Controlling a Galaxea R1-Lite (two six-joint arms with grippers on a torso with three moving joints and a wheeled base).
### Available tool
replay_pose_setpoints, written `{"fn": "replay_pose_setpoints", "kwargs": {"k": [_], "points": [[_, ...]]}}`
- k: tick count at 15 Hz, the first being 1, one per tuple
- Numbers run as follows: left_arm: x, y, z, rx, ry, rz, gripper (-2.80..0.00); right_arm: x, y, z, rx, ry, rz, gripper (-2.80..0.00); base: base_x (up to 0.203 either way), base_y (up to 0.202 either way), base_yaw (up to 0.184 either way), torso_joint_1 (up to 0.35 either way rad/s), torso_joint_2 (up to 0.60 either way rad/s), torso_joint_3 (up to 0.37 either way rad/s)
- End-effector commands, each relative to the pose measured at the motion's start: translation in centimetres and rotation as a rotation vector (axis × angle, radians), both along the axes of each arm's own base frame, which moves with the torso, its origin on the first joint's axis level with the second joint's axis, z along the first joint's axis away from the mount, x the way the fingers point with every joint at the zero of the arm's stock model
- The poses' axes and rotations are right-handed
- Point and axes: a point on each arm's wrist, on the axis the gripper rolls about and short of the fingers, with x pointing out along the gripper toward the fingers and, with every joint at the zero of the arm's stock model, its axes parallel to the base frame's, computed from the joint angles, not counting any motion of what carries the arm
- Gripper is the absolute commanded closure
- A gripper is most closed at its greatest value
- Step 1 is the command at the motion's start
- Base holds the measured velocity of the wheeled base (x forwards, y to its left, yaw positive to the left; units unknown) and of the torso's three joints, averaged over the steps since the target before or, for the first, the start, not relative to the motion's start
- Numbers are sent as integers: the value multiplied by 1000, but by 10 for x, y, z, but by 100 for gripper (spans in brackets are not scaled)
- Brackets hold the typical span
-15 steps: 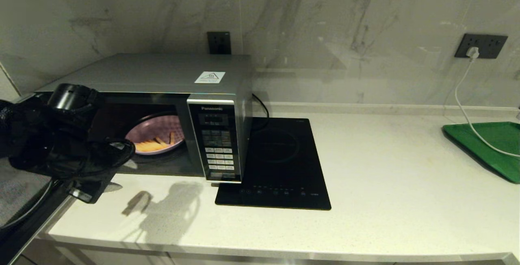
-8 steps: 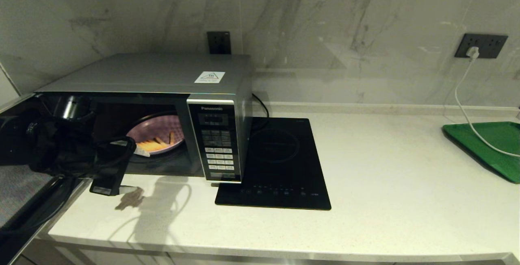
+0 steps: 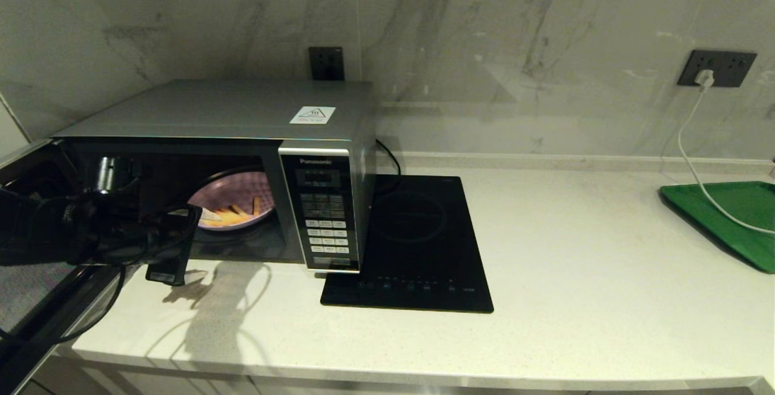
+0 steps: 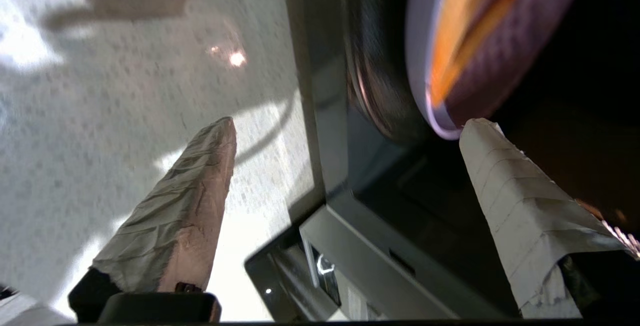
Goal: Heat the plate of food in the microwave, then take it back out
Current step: Take the plate out of the microwave
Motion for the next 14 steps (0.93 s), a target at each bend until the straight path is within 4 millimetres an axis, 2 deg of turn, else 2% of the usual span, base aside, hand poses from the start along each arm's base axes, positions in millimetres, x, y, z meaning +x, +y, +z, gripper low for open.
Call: {"fn": "replay_pose_setpoints", "kwargs": {"k": [1,4,14], "points": [[11,7,-17,-4,42,14,-280,0,0,0,1,1,0,0,0,0,0,0,0,0],[19,8,-17,1,33,12,-280,0,0,0,1,2,0,0,0,0,0,0,0,0],[21,6,-24,28,51,-22,-280,0,0,0,1,1,0,0,0,0,0,0,0,0]]}}
